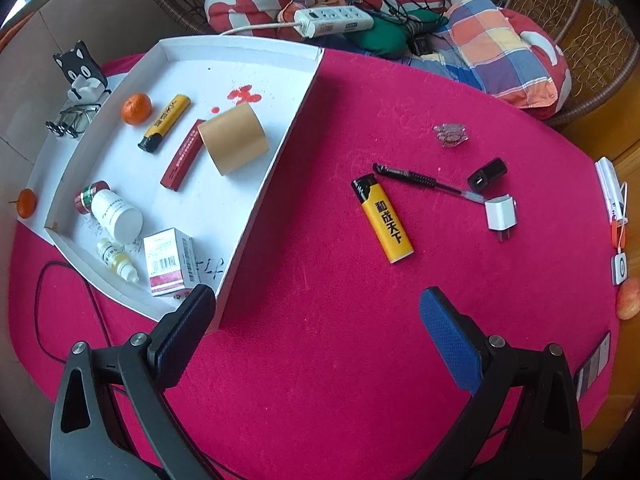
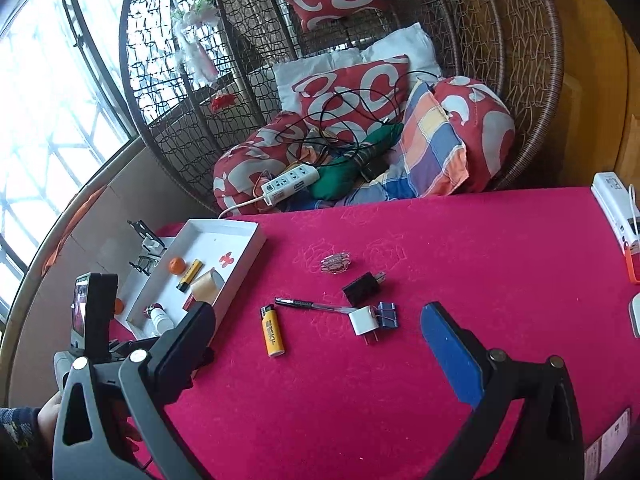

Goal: Organize rigid objects
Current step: 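Move both open tools toward the yellow lighter beside the pen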

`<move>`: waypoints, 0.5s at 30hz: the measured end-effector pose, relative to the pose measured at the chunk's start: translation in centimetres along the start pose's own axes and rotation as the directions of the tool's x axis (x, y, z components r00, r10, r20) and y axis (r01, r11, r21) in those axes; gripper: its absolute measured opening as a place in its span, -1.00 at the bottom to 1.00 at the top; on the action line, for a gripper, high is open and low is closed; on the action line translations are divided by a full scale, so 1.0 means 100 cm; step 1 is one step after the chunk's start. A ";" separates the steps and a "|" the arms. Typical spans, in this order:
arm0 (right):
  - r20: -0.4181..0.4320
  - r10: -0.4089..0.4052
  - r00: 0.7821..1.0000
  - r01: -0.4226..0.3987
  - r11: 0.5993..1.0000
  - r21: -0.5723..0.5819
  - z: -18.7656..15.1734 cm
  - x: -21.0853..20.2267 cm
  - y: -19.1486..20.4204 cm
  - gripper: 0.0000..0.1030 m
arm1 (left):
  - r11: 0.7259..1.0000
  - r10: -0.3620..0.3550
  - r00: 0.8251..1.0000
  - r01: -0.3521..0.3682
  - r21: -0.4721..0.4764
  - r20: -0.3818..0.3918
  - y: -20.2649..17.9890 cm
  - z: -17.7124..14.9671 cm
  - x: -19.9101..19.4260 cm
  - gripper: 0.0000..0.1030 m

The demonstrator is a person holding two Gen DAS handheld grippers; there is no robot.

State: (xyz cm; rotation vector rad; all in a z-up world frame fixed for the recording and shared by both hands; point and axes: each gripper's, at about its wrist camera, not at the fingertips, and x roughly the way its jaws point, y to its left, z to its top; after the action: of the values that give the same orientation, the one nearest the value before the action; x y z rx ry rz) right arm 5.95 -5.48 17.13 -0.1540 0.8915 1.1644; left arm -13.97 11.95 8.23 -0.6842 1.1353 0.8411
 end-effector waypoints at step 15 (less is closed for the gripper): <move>-0.120 -0.111 0.987 0.120 0.990 0.071 -0.028 0.002 -0.043 1.00 | 0.998 0.034 0.997 -0.030 0.064 -0.062 -0.051 0.039 0.066 0.99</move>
State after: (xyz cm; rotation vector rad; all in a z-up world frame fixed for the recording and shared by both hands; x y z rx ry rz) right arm 8.12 -8.66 13.70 -0.2089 1.0158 1.0191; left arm -6.42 13.94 3.31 -0.6457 1.2272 0.8126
